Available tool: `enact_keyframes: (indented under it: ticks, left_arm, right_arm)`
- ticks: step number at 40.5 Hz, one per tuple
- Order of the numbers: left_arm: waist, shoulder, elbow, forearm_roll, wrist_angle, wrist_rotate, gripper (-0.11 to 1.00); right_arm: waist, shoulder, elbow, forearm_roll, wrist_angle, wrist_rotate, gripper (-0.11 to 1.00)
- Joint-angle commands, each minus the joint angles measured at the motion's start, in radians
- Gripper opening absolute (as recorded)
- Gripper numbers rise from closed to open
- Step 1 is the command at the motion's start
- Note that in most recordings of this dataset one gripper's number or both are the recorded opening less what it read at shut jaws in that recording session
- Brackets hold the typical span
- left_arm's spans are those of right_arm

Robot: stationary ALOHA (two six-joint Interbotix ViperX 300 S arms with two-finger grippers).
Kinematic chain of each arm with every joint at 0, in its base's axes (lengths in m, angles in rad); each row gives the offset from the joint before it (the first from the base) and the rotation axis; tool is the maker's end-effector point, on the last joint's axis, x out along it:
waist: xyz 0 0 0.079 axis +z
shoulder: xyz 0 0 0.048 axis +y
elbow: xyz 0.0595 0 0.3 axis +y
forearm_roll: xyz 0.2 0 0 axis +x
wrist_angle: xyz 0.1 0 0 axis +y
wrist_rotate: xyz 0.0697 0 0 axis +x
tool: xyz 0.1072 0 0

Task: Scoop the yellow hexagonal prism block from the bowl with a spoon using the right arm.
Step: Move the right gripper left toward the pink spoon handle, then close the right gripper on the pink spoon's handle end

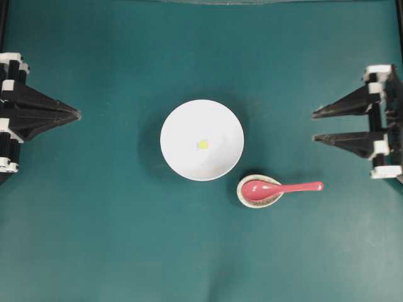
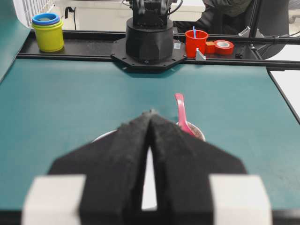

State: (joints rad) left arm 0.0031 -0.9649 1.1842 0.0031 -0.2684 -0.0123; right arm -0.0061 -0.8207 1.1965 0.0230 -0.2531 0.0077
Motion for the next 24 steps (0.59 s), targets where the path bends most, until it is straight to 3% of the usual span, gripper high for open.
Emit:
enact_keyframes:
  ticks: [1, 24]
  left_arm:
    - [0.003, 0.009, -0.023, 0.002, -0.005, -0.002, -0.01]
    - [0.003, 0.009, -0.021, 0.002, 0.003, -0.002, -0.01]
  right_arm:
    - [0.000, 0.054, -0.003, 0.014, -0.048, 0.003, 0.50]
    - [0.064, 0.341, 0.086, 0.075, -0.373, 0.005, 0.50]
